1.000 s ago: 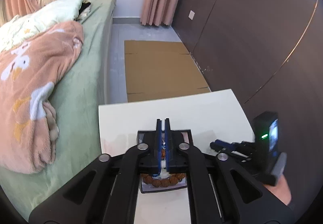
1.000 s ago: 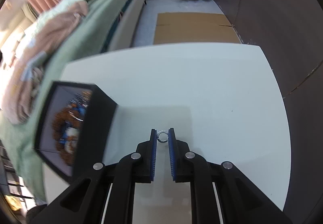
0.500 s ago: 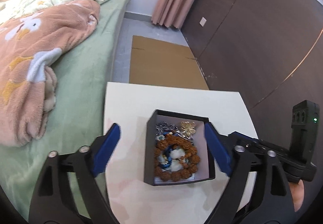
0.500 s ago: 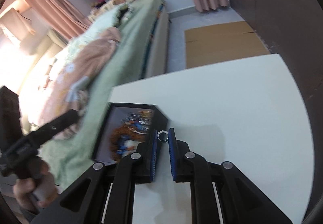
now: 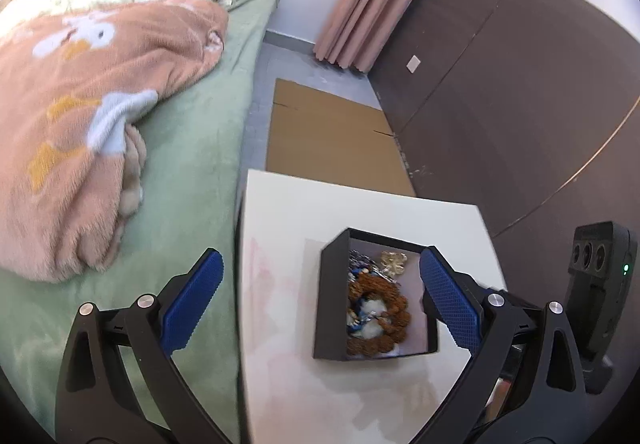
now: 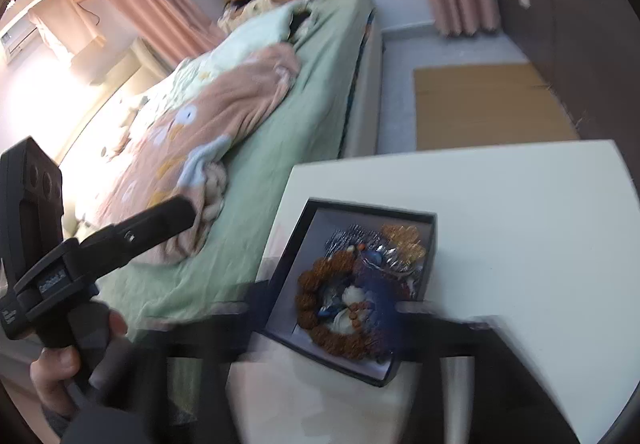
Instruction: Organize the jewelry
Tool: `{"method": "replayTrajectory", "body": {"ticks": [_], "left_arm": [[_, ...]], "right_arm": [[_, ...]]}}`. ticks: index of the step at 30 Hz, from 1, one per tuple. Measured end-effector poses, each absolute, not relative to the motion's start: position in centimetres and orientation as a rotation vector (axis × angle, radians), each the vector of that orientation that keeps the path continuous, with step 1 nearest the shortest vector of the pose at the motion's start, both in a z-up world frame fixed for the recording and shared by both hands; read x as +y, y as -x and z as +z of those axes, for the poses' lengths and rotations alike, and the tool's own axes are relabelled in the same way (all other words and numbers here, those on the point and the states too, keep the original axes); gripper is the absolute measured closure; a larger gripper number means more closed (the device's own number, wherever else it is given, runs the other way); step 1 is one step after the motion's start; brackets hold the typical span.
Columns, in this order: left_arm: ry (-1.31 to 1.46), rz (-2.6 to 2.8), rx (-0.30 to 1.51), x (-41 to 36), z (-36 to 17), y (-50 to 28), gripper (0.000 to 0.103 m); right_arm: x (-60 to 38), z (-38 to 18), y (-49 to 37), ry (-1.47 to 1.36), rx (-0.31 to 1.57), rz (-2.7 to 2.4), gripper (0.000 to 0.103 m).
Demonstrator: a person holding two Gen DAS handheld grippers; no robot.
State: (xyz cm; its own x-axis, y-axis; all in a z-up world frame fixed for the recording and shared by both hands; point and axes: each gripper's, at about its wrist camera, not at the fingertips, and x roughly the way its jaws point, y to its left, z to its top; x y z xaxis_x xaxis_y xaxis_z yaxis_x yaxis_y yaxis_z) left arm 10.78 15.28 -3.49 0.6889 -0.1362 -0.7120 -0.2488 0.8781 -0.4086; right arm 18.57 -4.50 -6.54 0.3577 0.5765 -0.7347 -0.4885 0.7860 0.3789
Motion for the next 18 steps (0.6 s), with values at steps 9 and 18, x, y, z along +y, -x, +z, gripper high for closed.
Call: {"method": "replayTrajectory", "body": {"ticks": [9, 18], "left_arm": [[0.473, 0.046, 0.816, 13.5, -2.9, -8.9, 0.005], [0.37, 0.028, 0.82, 9.9, -2.3, -7.0, 0.005]], "right_arm": [[-8.7, -5.3, -17.4, -0.131, 0.955, 0.588, 0.022], [-13.6, -3.9, -14.9, -0.12, 0.929, 0.51, 0.011]]}}
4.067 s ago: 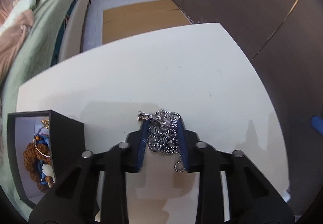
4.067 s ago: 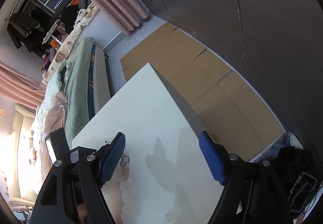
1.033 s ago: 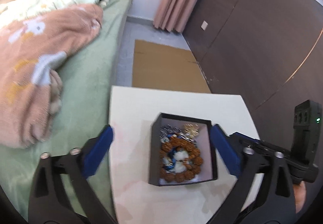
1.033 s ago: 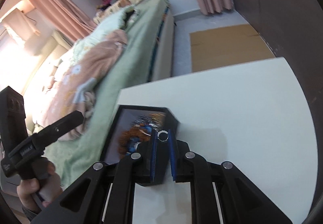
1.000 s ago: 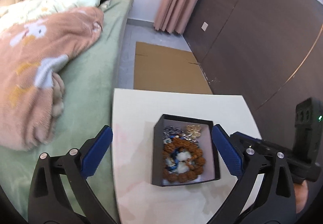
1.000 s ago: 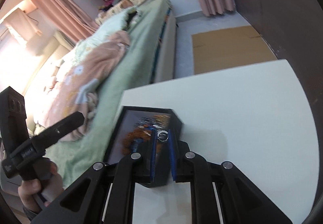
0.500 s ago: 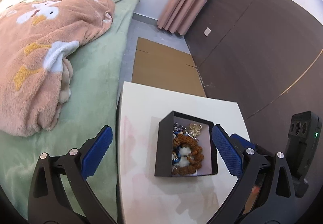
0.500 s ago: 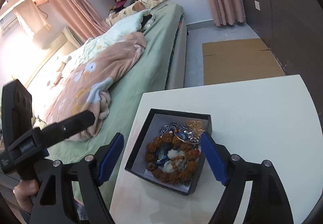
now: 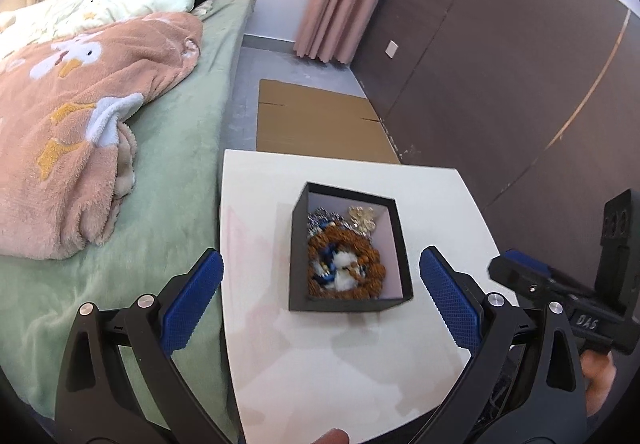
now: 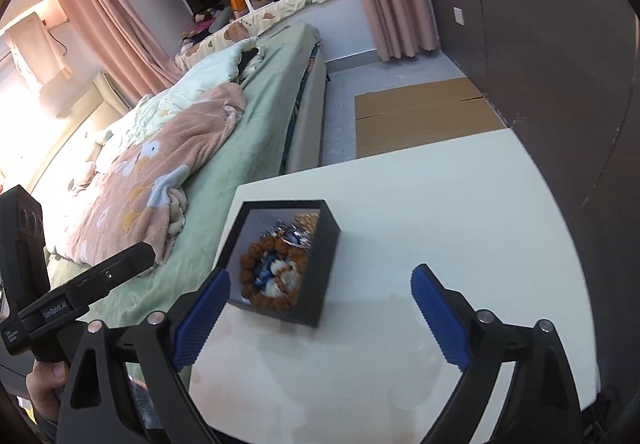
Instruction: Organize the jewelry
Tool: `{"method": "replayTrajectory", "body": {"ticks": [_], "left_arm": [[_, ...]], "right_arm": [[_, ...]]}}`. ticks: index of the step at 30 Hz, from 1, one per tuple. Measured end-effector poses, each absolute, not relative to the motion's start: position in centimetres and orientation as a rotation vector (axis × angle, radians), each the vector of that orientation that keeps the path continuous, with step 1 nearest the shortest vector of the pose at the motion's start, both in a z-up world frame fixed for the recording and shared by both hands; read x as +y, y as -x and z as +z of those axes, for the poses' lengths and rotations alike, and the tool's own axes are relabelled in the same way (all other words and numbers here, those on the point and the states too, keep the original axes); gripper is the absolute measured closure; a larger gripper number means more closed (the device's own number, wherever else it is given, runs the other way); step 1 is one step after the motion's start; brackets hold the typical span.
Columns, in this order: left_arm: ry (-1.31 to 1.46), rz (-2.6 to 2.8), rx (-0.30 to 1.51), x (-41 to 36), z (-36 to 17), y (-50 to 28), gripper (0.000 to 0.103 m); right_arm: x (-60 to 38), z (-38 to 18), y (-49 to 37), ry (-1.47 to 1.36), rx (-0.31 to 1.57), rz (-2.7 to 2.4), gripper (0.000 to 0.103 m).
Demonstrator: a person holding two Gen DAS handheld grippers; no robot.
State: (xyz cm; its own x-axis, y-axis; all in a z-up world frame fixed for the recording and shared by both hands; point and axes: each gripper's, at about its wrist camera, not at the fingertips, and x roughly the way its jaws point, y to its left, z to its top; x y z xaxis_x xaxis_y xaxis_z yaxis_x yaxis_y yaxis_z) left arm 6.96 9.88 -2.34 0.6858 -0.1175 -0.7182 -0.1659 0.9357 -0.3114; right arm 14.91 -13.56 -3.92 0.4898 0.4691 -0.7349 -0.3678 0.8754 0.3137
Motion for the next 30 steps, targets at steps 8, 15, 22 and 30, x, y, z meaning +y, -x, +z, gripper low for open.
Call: {"method": "replayTrajectory", "body": {"ticks": [8, 15, 22, 30], "left_arm": [[0.293, 0.029, 0.823, 6.8, -2.1, -5.2, 0.005], [0.263, 0.025, 0.778, 4.8, -1.0, -3.0, 0.005], [0.258, 0.067, 0.744, 4.0, -1.0, -2.5, 0.005], [0.24, 0.064, 0.745, 3.4, -1.2, -3.1, 0.005]], "right_arm": [[-17.0, -2.8, -12.4, -0.097, 0.911, 0.491, 0.008], [-18.8, -2.3, -10.9, -0.069, 0.895, 0.499, 0.008], [-20.9, -1.9, -10.2, -0.07, 0.876, 0.48, 0.008], [-21.3, -2.1, -10.6, -0.059, 0.874, 0.475, 0.008]]}}
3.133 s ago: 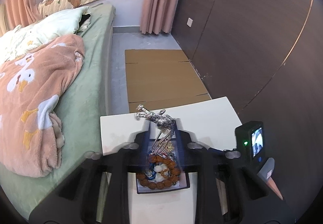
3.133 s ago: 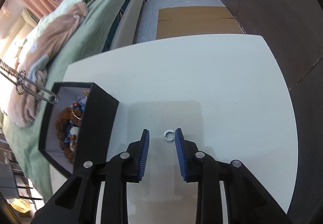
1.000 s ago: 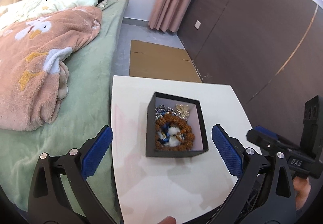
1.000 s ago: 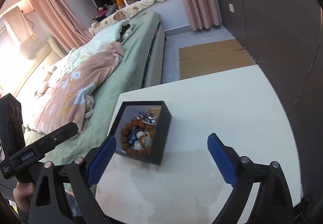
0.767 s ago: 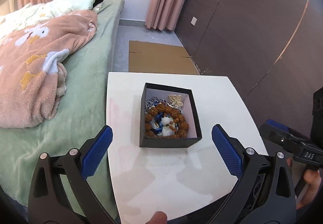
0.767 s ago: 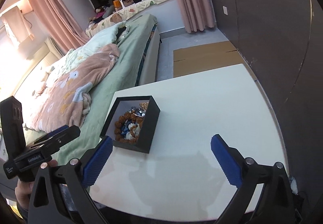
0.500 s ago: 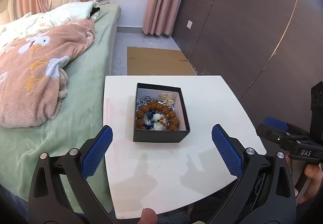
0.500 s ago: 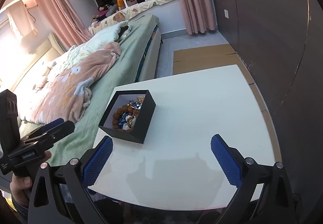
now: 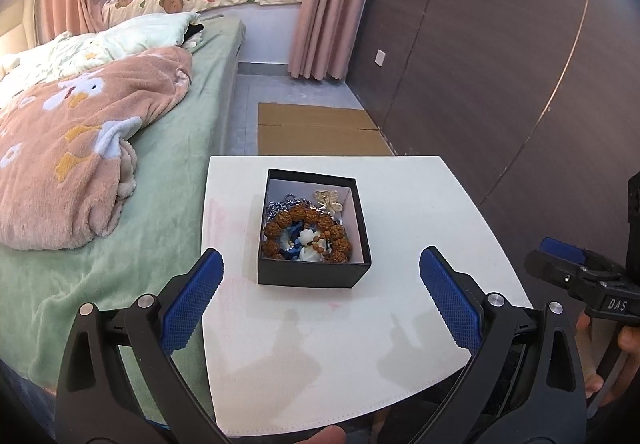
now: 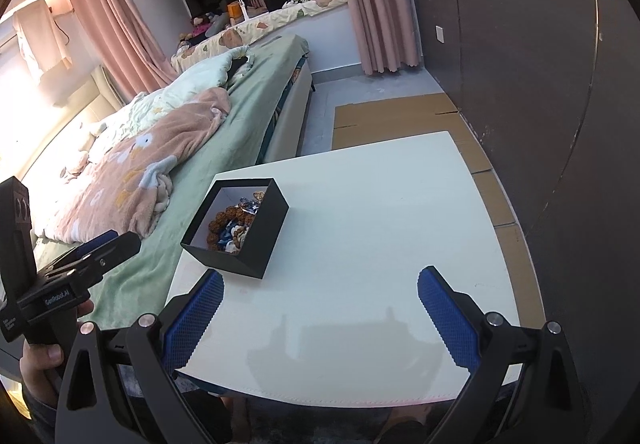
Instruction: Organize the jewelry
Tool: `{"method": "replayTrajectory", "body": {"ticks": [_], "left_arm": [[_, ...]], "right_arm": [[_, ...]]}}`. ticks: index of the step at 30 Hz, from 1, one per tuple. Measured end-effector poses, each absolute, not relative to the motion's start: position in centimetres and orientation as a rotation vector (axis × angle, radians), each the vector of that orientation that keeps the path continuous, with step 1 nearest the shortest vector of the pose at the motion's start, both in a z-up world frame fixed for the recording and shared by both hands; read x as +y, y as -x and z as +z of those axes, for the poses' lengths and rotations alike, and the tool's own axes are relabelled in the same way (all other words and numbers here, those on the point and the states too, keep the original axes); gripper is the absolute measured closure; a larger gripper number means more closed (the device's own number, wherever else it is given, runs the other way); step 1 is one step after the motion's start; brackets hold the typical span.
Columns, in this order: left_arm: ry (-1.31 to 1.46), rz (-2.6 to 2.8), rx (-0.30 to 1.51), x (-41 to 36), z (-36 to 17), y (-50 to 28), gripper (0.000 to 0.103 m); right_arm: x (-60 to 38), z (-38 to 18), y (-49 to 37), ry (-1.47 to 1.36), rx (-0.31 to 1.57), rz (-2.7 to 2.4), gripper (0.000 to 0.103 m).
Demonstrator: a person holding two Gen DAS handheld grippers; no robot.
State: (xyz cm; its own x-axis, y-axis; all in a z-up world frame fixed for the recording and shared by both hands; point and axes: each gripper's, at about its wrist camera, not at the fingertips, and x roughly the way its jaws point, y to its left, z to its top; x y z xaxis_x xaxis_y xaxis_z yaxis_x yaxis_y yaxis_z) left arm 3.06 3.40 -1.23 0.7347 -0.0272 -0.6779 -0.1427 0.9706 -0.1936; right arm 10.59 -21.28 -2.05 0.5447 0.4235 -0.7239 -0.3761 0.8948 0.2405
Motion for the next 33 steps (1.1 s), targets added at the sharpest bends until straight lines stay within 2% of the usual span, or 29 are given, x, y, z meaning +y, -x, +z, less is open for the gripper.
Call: {"method": "replayTrajectory", "body": {"ticks": [33], "left_arm": [[0.224, 0.082, 0.734, 3.64, -0.85, -2.8, 0.005]], "right_arm": [[-21.17, -1.73, -10.96, -0.067, 0.85, 0.482, 0.008]]}}
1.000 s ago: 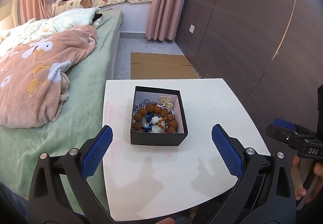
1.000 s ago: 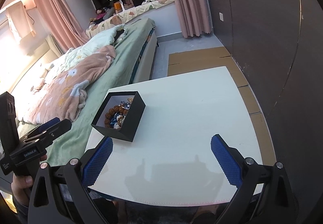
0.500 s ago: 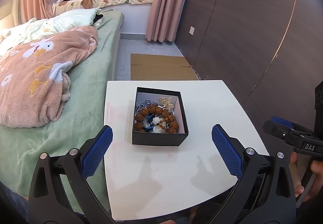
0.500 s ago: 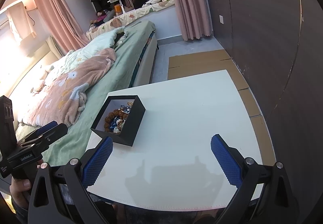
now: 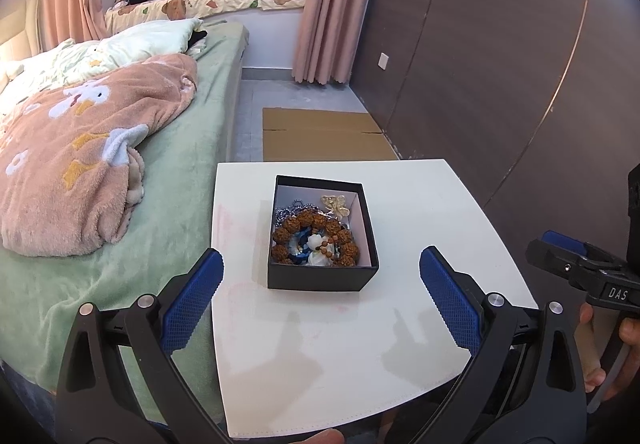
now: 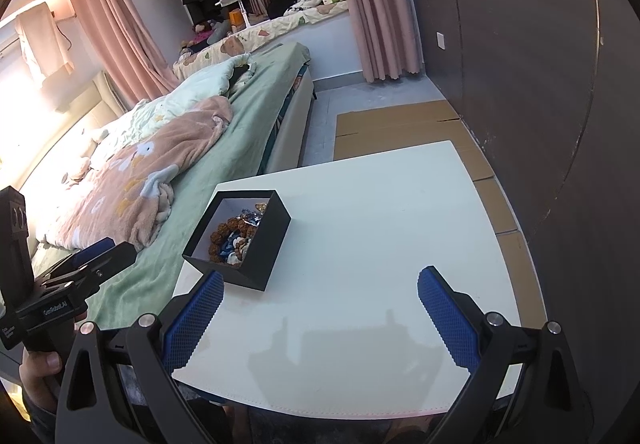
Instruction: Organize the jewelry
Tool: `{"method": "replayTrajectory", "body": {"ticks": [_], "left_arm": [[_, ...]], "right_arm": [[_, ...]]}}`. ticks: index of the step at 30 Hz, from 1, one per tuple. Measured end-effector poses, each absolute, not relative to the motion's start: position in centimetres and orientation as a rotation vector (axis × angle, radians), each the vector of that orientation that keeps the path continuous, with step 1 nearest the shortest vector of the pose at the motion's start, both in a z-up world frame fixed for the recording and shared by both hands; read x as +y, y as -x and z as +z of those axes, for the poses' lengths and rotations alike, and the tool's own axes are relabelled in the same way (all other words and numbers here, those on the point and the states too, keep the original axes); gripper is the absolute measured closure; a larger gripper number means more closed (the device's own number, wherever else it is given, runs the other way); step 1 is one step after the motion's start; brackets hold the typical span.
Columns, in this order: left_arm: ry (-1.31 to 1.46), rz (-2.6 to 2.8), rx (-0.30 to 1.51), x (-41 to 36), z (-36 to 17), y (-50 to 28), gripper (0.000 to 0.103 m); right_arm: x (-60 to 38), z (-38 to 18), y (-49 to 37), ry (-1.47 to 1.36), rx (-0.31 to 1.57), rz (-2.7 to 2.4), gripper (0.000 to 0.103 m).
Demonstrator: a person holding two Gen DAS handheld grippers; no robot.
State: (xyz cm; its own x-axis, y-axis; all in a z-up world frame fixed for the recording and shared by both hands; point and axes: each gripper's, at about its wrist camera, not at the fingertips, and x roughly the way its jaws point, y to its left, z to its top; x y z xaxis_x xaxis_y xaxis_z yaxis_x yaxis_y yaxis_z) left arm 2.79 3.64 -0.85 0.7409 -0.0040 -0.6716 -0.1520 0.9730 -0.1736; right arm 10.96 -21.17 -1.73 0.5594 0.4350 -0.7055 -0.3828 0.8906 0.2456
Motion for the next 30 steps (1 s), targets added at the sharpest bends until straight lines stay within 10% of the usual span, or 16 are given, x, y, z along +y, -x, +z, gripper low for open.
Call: {"method": "replayTrajectory", "body": {"ticks": [30], "left_arm": [[0.212, 0.066, 0.741, 2.85, -0.77, -3.09, 0.005]], "right_arm": [[-20.44, -2.29, -11.41, -0.066, 0.868, 0.469, 0.008]]}}
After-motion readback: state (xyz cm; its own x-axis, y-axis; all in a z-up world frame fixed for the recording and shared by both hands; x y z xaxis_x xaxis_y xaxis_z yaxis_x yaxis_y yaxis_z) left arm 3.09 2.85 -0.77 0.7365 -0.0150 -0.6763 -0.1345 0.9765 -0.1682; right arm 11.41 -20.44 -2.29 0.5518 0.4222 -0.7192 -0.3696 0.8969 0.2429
